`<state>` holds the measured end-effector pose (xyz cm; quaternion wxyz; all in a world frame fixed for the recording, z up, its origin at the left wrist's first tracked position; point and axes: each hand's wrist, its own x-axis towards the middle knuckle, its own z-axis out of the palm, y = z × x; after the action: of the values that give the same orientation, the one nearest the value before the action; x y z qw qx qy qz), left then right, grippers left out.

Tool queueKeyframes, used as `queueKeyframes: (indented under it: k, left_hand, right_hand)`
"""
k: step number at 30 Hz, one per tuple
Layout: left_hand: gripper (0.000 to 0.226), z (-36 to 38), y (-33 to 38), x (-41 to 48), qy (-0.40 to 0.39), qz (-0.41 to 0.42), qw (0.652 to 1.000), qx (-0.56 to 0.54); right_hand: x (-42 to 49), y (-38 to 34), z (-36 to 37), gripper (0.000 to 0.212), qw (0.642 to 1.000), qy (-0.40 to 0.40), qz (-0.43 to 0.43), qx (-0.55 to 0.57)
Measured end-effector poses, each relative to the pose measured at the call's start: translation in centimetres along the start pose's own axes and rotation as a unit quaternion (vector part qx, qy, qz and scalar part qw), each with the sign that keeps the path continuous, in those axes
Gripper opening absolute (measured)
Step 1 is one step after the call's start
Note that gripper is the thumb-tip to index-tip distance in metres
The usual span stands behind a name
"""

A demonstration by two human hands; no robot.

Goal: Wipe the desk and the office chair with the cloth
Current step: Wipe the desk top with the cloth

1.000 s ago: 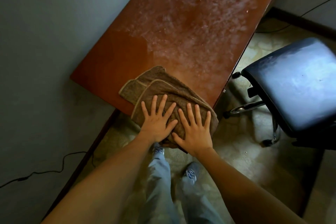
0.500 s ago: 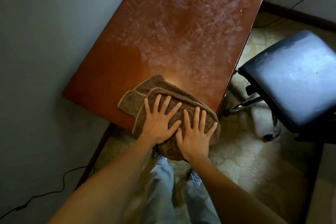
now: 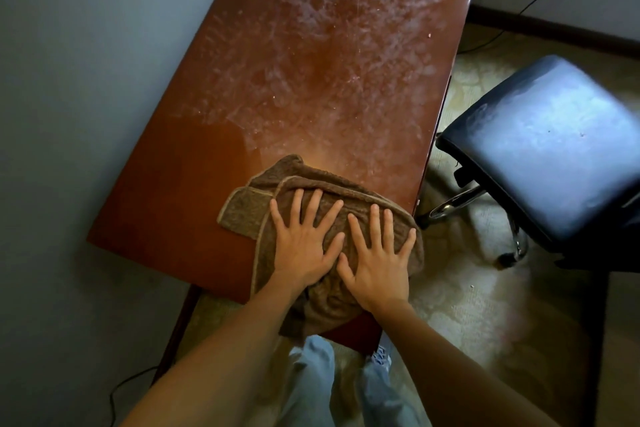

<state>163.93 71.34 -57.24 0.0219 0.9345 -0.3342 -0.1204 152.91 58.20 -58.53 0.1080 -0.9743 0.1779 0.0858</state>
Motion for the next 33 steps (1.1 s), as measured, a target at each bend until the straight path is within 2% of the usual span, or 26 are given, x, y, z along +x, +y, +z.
queueKeyframes:
  k: [33]
  left_hand:
    - [0.063, -2.9, 1.0, 17.7, 0.015, 0.026, 0.999, 0.009]
  right_hand:
    - [15.8, 6.0, -4.4, 0.073, 0.999, -0.004, 0.031, -0.011]
